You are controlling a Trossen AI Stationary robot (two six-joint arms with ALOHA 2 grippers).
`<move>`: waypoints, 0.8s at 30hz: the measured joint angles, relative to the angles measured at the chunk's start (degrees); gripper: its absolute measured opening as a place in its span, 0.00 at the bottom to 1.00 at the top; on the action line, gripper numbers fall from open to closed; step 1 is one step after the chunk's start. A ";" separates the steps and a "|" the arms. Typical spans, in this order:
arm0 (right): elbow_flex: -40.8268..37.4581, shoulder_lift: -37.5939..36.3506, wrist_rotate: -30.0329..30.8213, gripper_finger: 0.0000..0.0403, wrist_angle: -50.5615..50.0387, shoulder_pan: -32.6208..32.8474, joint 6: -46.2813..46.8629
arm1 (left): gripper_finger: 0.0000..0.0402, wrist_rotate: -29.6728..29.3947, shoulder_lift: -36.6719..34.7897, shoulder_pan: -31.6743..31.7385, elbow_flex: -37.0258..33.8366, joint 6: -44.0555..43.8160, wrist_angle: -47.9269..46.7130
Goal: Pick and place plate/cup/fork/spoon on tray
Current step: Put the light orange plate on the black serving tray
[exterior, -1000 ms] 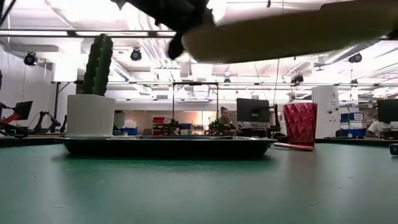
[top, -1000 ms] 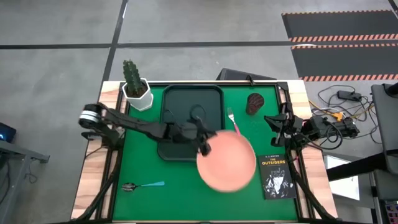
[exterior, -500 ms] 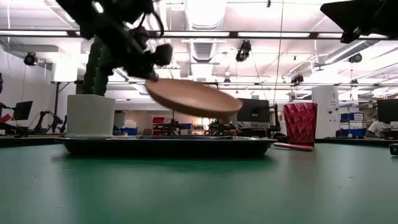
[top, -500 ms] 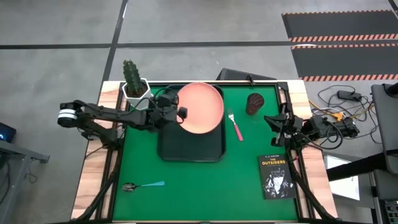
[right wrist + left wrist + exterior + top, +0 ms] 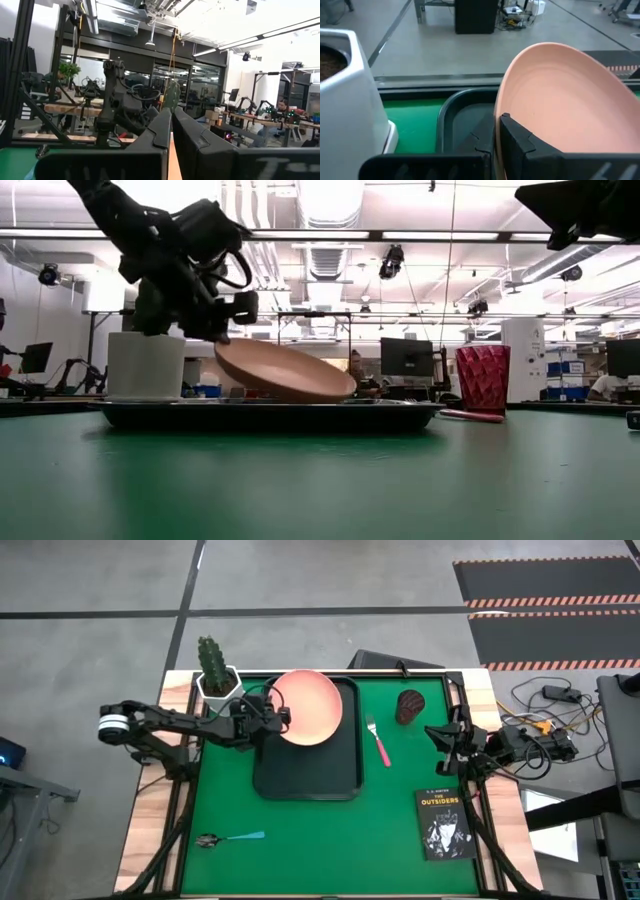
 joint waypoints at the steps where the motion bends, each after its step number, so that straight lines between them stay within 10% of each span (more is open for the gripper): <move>1: 0.00 0.00 0.01 0.02 0.01 0.00 0.00 | 0.00 -0.01 0.22 0.20 -0.08 -0.33 0.00; 24: 0.00 0.00 0.01 0.02 -0.03 0.01 0.00 | 0.05 -0.04 5.92 1.82 -0.16 -3.53 1.39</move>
